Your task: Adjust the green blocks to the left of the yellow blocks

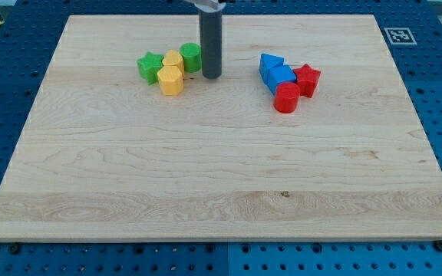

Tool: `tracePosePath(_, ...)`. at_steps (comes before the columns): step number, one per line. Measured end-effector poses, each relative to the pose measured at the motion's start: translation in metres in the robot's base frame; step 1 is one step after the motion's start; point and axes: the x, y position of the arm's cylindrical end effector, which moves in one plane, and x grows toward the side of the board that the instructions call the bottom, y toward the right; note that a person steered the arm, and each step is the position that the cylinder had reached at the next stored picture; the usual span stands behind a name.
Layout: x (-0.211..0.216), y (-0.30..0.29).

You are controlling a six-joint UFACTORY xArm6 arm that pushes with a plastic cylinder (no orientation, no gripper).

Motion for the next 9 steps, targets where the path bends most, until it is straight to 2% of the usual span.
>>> tracePosePath(1,-0.025,-0.026)
tracePosePath(3,-0.036,-0.042)
tracePosePath(5,-0.094,-0.042)
tracePosePath(7,-0.101,-0.069)
tracePosePath(9,-0.079,-0.074)
